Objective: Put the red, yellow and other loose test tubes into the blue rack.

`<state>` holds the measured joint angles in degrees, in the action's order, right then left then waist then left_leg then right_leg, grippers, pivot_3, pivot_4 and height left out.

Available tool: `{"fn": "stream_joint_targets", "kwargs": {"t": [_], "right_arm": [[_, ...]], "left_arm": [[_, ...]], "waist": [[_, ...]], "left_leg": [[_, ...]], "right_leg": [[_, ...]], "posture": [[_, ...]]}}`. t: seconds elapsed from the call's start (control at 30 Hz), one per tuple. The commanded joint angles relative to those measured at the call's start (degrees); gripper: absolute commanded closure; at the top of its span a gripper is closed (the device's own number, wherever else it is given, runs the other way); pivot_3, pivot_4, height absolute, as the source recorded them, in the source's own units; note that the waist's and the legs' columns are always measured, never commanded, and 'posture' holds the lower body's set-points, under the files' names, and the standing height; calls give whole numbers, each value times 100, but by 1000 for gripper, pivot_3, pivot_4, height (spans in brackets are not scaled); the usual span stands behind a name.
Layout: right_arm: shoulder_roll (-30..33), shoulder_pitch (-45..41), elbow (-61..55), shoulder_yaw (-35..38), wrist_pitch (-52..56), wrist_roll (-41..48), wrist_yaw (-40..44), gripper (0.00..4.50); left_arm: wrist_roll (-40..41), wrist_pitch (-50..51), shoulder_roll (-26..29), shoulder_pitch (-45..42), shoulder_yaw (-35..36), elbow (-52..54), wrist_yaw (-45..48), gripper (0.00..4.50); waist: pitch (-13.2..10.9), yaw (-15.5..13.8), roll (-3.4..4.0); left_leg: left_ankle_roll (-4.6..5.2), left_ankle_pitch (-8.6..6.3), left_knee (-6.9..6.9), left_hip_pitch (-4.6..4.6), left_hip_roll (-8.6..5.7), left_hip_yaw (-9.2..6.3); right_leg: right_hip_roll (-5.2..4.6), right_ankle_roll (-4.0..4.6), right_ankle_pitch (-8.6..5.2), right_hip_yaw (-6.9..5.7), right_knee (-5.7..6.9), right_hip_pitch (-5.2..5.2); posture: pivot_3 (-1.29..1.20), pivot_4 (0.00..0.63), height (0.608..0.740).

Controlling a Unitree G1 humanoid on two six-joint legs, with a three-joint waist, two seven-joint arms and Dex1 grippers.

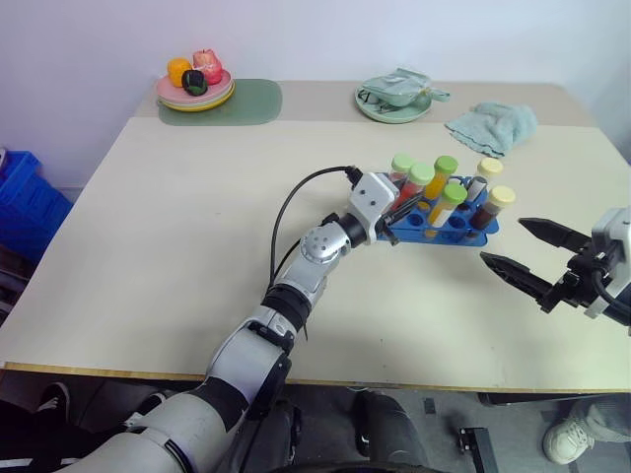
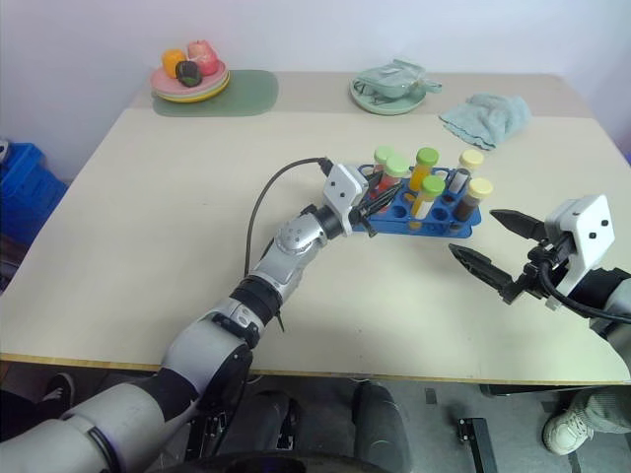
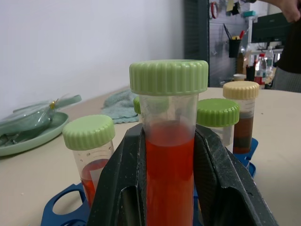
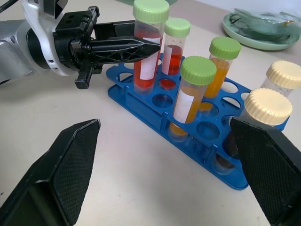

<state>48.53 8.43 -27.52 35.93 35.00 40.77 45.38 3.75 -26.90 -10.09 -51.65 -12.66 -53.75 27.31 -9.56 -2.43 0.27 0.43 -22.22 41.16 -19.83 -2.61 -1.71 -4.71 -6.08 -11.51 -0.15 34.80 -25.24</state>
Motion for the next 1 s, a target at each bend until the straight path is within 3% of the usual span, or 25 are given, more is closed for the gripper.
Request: {"fn": "stream_joint_targets", "kwargs": {"t": [0.03, 0.07, 0.13, 0.2, 0.3, 0.43, 0.47, 0.53, 0.67, 0.77, 1.0], "right_arm": [[34, -50, -170, 128, -77, 34, -20, 0], [38, -53, -168, 127, -77, 33, -21, 0], [46, -63, -169, 135, -68, 41, -27, 0], [49, -64, -173, 136, -60, 47, -28, 0], [37, -68, -169, 121, -63, 43, -35, 0], [19, -100, -147, 62, -95, 26, -35, 0], [19, -114, -133, 45, -104, 18, -30, 0], [25, -174, -94, -16, -133, -4, -25, 0], [32, -293, 33, -89, -202, -53, -4, 0], [16, -430, 170, -224, -324, -135, 9, 0], [-79, -651, 380, -504, -559, -263, 43, 0]], "left_arm": [[7, -104, -745, -110, -20, -31, 2, 3747], [80, -72, -756, -128, 23, -46, 71, 3747], [244, -61, -755, -116, 93, -16, 286, 2735], [370, 23, -759, -67, 143, 50, 414, 2025], [372, 3, -731, 7, 85, 170, 469, 466], [339, 16, -701, 55, 35, 366, 387, 466], [298, 14, -677, 73, 5, 438, 342, 466], [194, 68, -583, 166, -73, 716, 205, 466], [241, 438, -297, 609, -222, 1707, 267, 466], [277, 871, 85, 1050, -253, 2588, 293, 466], [706, 2320, 1087, 2174, -78, 4930, 751, 466]], "waist": [[0, 1, 0], [0, 2, 0], [0, 3, 0], [0, 7, 0], [0, 10, 0], [0, 9, 0], [11, 8, 4], [272, -10, 45], [490, -7, 63], [561, -1, 75], [603, 7, 106]], "left_leg": [[0, 0, 0, 0, 0, 0], [0, 0, 0, 0, 0, 0], [0, 0, 0, 0, 0, 0], [0, 0, 0, 0, 0, 0], [0, 0, 0, 0, 0, 0], [0, 0, -1, 0, 2, 0], [0, 0, -1, 0, 2, 0], [-4, 2, -8, -28, 7, 0], [-4, 2, -23, -18, -5, 3], [18, -11, -40, 61, -4, 1], [22, -13, -36, 60, -1, 0]], "right_leg": [[0, 0, 0, 0, 0, 0], [0, 0, 0, 0, 0, 0], [0, 0, 0, 0, 0, 0], [0, 0, 0, 0, -1, 0], [0, 0, 0, 0, -1, 0], [0, 0, 0, 0, -1, 0], [0, 0, 0, 0, -2, 0], [8, -3, 3, 5, 10, -30], [11, -17, 11, 0, -62, 3], [14, -16, 10, 1, -91, 89], [14, -16, 10, 10, -77, 81]], "posture": [[0, 150, 740], [0, 150, 740], [0, 150, 740], [0, 150, 740], [0, 150, 740], [0, 150, 740], [0, 0, 740], [0, 0, 740], [0, 0, 740], [0, 0, 740], [0, 0, 740]]}}
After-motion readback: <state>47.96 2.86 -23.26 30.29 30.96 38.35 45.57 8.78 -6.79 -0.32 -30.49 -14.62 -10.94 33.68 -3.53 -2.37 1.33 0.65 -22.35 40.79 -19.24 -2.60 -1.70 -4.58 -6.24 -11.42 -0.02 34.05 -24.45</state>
